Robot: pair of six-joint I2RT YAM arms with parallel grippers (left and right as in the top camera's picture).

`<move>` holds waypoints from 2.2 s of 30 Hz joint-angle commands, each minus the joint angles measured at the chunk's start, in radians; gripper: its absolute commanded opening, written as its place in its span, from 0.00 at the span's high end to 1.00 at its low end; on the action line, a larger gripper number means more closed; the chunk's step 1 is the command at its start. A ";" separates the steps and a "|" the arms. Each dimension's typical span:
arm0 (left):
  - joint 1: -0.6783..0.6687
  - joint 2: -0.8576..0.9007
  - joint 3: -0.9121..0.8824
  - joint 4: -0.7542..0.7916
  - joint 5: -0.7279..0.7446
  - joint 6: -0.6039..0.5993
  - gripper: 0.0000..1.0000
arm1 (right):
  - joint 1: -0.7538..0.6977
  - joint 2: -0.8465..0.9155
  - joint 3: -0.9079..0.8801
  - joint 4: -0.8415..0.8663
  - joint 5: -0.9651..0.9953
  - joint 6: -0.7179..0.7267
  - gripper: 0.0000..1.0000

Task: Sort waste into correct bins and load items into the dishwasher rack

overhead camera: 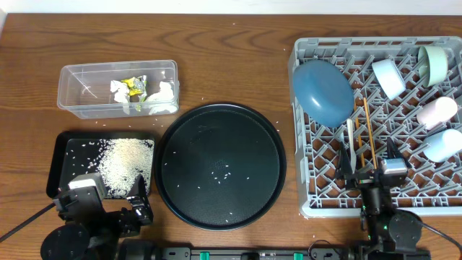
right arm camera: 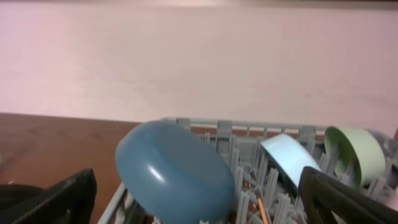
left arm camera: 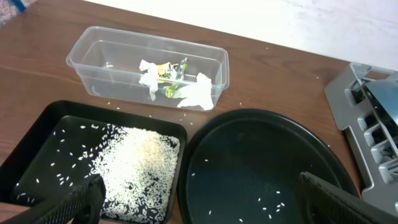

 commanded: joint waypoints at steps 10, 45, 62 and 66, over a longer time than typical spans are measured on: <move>0.006 -0.001 -0.007 0.002 -0.011 -0.013 0.02 | 0.024 -0.019 -0.030 -0.179 0.047 -0.103 0.01; 0.006 -0.001 -0.007 0.002 -0.011 -0.013 0.02 | 0.024 -0.019 -0.029 -0.178 0.048 -0.116 0.01; 0.005 -0.045 -0.070 0.011 -0.035 -0.013 0.02 | 0.024 -0.019 -0.029 -0.178 0.048 -0.116 0.01; 0.005 -0.129 -0.224 0.094 -0.035 -0.013 0.02 | 0.024 -0.019 -0.029 -0.178 0.048 -0.116 0.01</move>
